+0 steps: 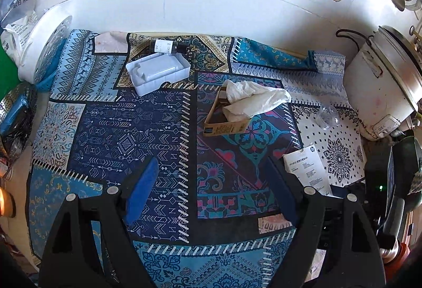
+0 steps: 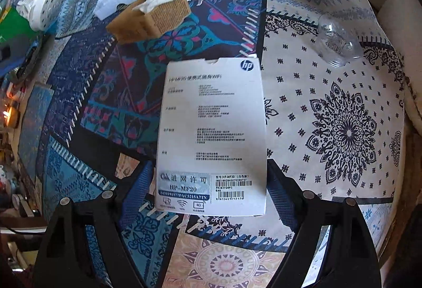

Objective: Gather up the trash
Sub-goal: 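Grasp the white tissue with the left gripper while the right grasps the white HP box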

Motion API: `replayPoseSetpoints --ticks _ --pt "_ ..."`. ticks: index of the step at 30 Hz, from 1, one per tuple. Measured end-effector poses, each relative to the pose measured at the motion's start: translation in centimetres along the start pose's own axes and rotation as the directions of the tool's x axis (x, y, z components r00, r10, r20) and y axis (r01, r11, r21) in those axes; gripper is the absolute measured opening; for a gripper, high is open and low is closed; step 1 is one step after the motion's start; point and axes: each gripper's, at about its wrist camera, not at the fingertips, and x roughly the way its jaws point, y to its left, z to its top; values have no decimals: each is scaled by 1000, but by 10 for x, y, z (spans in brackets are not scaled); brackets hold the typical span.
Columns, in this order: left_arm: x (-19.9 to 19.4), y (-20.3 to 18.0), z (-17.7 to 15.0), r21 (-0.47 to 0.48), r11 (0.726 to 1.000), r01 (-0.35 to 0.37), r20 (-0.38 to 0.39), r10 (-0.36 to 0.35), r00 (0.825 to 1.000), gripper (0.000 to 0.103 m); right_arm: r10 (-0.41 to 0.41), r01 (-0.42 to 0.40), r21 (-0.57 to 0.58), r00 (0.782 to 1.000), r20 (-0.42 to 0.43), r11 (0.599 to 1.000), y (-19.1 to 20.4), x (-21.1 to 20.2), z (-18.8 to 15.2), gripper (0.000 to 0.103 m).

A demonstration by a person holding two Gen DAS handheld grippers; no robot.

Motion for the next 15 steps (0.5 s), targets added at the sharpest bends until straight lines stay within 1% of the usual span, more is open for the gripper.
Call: replayPoseSetpoints --ticks 2,3,4,9,15 --pt "6 -5 5 19 1000 4 -9 -4 1000 82 -16 16 7 1000 9 1000 2 1 -2 81" --pt "9 -8 8 28 1000 9 -13 -9 1000 82 -10 9 11 1000 24 1000 2 -1 -4 79" --pt "13 -11 12 38 999 14 -15 -13 1000 82 -5 4 23 999 43 1000 2 -4 -5 79" --pt "35 -34 30 108 993 50 -31 -47 998 82 20 -36 129 992 123 991 -14 -22 -10 78" --pt "76 -69 54 181 975 125 -112 -106 988 82 1 -40 218 984 179 975 -42 -44 -19 78"
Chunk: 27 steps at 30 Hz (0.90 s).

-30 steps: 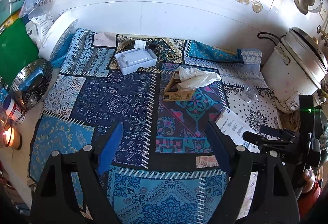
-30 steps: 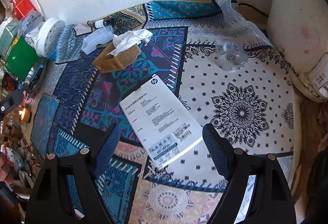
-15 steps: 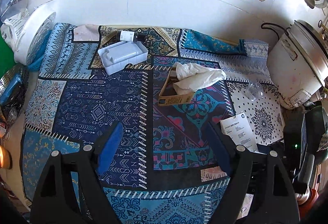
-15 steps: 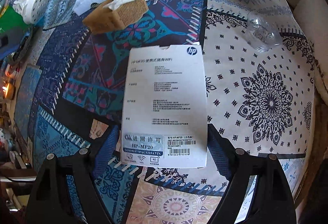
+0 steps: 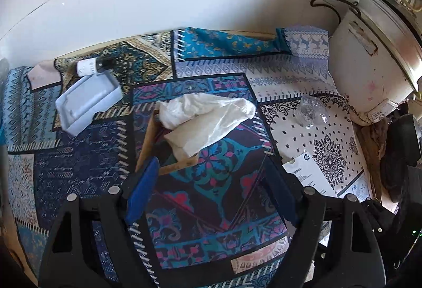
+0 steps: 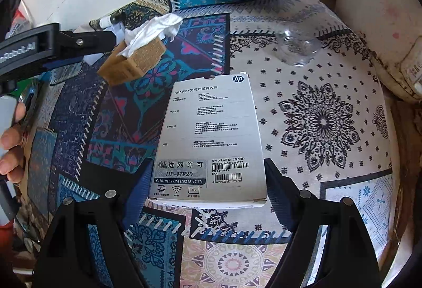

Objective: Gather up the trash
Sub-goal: 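Grasp the white tissue with the left gripper while the right grasps the white HP box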

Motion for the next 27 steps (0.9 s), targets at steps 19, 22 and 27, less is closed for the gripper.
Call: replayPoseSetpoints --ticks 19,22,27 --pt "47 -14 32 89 994 -58 -42 62 997 4 -53 43 131 996 77 990 -34 -25 -7 78" --pt "31 -14 32 82 994 -72 -3 72 997 3 -45 34 115 994 96 993 -32 -32 -6 78" --pt "-6 -12 31 33 994 -104 62 101 993 2 -24 12 85 989 148 996 -28 -54 -8 78"
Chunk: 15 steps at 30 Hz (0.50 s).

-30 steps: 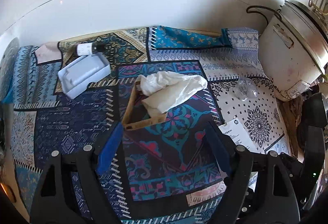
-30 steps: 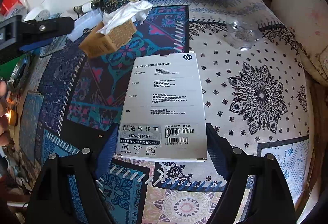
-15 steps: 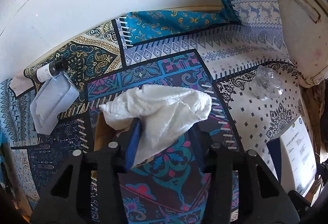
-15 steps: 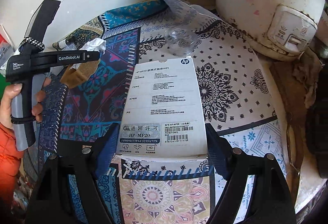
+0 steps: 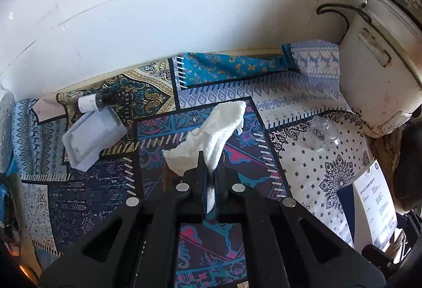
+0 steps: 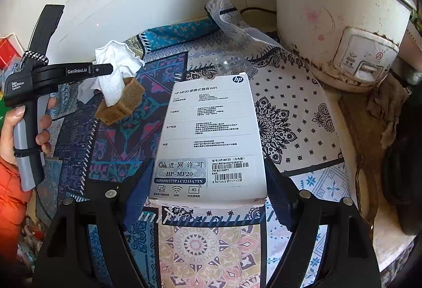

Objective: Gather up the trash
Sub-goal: 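Carry the tissue and white HP box down over the trash bin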

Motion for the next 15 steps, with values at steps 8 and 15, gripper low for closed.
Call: replayPoseSetpoints --ticks 8,15 --pt "-81 -6 -26 -102 995 -19 112 31 993 2 73 -67 -95 995 61 993 -1 -43 -8 78" --pt "-146 -30 -80 -195 979 -60 173 95 980 2 146 -132 -193 987 60 972 2 -77 -28 78"
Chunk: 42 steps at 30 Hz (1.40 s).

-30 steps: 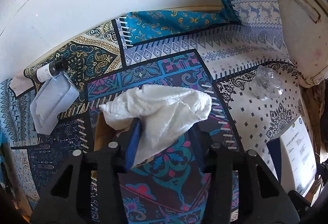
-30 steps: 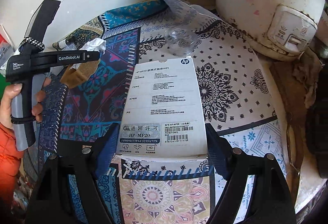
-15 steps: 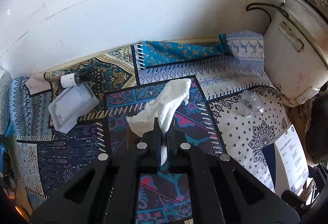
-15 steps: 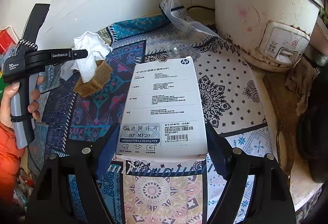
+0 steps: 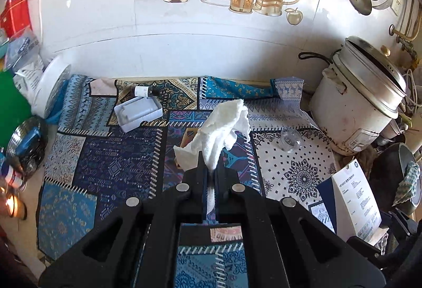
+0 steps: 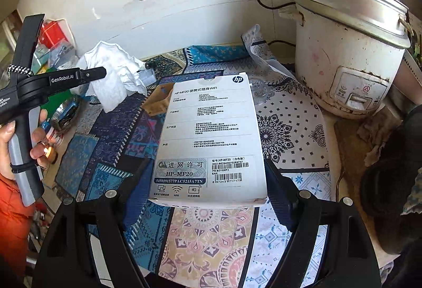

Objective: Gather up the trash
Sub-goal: 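Carry the tissue and white HP box down over the trash bin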

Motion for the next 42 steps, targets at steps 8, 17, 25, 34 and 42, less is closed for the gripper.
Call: replayPoseSetpoints --ticks 8,17,25,34,42 --pt "-69 3 -58 -2 999 -51 38 51 998 2 34 -34 -14 999 11 999 24 -26 -33 78" --pt "-120 27 -136 38 999 4 9 -4 1000 2 -24 23 29 999 45 999 72 -54 -84 78" --pt "-156 57 -220 70 997 45 -58 -41 997 2 -56 54 74 998 18 996 121 -58 -155 78" --pt "-158 79 -304 96 993 73 -197 -53 979 2 -71 80 131 995 -71 988 148 -46 -225 78" --pt "-116 75 -379 61 993 98 -359 -70 931 2 -66 92 140 981 -180 986 141 -13 -276 78"
